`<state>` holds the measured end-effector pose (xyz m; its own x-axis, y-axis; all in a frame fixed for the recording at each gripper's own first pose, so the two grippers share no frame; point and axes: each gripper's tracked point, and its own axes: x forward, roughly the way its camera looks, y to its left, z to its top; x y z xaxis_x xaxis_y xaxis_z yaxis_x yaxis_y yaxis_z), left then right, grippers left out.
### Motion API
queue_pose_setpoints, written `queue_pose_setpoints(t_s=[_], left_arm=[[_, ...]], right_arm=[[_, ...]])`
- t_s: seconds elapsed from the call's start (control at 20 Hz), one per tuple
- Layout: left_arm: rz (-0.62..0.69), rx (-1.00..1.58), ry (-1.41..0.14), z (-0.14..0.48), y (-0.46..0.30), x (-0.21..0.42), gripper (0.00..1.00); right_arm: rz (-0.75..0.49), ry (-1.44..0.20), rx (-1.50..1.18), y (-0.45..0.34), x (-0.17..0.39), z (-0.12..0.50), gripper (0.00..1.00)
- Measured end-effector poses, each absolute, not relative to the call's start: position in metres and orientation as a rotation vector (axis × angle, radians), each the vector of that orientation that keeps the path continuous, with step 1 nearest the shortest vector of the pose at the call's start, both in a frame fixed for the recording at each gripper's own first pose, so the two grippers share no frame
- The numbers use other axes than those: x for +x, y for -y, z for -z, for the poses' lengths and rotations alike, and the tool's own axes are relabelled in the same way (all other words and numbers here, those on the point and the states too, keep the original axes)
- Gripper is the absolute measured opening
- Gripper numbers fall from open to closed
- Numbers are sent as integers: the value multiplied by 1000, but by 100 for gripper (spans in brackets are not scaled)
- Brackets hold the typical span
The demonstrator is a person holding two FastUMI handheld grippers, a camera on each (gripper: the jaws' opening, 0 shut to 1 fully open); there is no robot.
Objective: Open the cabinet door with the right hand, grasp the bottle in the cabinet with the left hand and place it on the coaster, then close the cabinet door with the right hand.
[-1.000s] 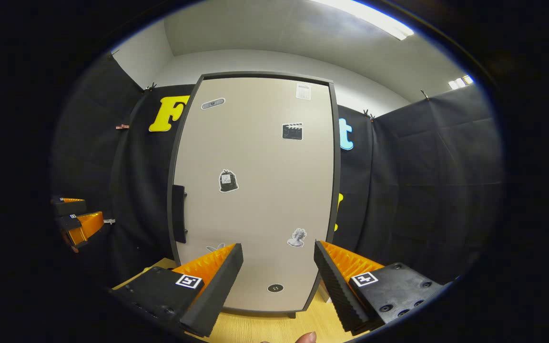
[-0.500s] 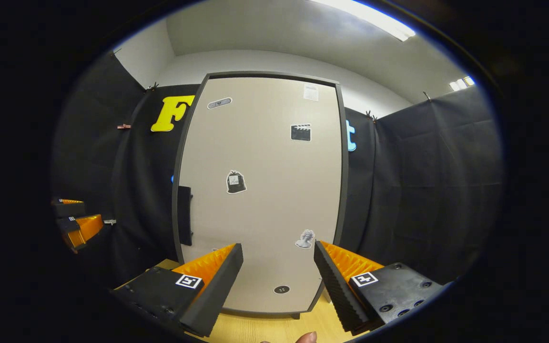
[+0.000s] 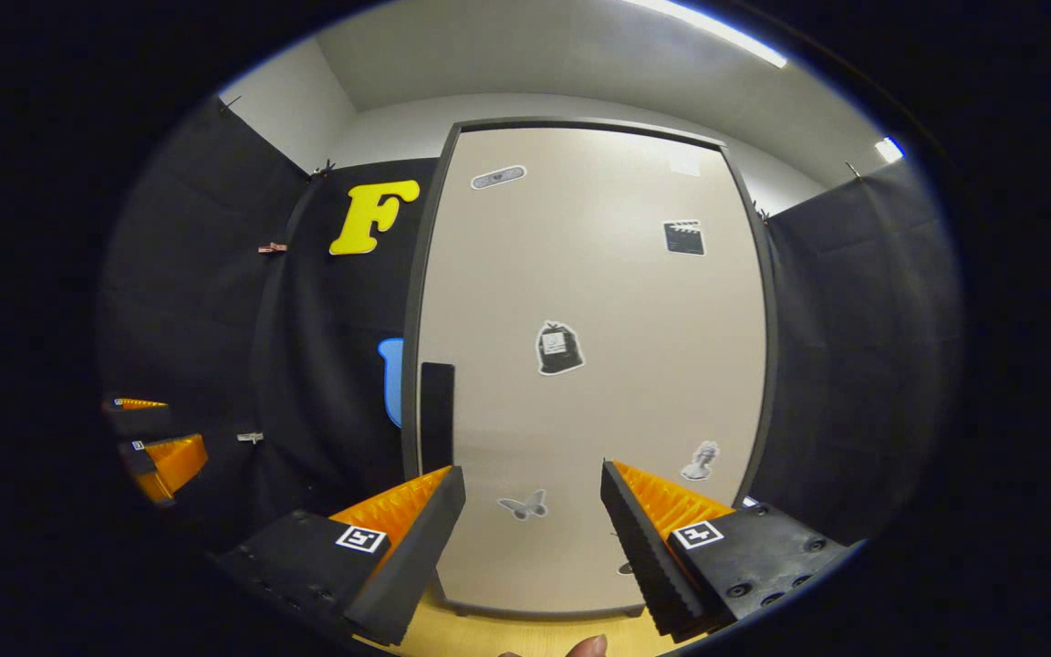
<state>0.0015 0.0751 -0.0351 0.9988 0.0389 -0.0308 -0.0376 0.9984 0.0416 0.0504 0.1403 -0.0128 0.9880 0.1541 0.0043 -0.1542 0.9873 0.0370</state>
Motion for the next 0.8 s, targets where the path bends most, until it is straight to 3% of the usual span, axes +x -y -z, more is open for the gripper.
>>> queue_pose_setpoints(t_s=[0.5, 0.55, 0.8], left_arm=[[-85, 23, -51, 49, -111, -3, 93], [-88, 16, -54, 50, -112, -4, 93], [-88, 7, -62, 53, -118, -4, 93]], right_arm=[[-129, 1, 24, -192, 114, 40, 97], [-123, 9, 8, -191, 111, 41, 87], [-128, 30, 66, -206, 115, 27, 85]])
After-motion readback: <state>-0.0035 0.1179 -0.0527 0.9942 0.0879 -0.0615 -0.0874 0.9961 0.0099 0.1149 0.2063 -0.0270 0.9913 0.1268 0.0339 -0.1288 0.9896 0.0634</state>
